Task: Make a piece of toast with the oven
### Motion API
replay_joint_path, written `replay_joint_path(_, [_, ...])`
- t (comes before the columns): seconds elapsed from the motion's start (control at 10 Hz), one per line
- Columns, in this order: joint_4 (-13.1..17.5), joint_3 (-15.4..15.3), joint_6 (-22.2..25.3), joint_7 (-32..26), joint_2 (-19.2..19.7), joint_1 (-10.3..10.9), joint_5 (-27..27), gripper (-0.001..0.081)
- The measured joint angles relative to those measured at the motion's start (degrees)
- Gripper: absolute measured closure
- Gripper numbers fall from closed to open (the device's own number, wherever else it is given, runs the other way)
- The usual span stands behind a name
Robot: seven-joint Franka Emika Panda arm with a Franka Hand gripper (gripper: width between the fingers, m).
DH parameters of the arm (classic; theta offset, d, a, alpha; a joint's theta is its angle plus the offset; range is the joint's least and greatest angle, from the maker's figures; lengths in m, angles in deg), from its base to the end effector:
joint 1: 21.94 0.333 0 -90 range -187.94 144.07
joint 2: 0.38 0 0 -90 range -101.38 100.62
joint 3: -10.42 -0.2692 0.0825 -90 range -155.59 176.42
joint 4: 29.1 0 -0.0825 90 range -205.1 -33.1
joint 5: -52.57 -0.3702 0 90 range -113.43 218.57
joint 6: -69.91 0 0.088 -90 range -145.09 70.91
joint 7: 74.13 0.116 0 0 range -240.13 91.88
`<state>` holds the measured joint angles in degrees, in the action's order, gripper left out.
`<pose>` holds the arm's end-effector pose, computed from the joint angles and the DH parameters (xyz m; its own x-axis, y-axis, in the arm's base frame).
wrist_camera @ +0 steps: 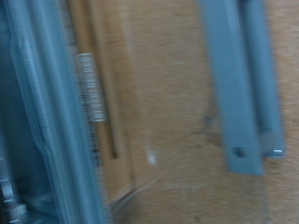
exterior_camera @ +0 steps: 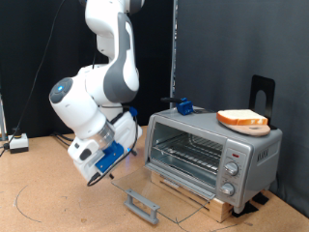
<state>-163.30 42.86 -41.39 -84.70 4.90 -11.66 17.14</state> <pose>0.4273 -0.1306 0.2353 0.8077 -0.4118 -0.4219 -0.5777 -0.6958 -0.4269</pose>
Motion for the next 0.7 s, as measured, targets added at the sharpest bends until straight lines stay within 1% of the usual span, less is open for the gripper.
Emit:
replay_joint_path(0.2, [0.1,0.0,4.1,0.1,-3.7,-0.1,-0.4,-0.0003])
replay_joint_path(0.4, [0.2,0.0,7.6,0.6,-7.4,-0.1,0.5,-0.0003])
replay_joint_path(0.5, [0.2,-0.2,8.5,1.7,-9.3,-0.1,2.0,-0.0003])
replay_joint_path(0.6, [-0.5,-0.3,8.9,2.8,-11.4,0.0,3.5,-0.0003])
replay_joint_path(0.7, [-0.5,-0.2,8.9,2.8,-11.2,0.0,3.3,-0.0003])
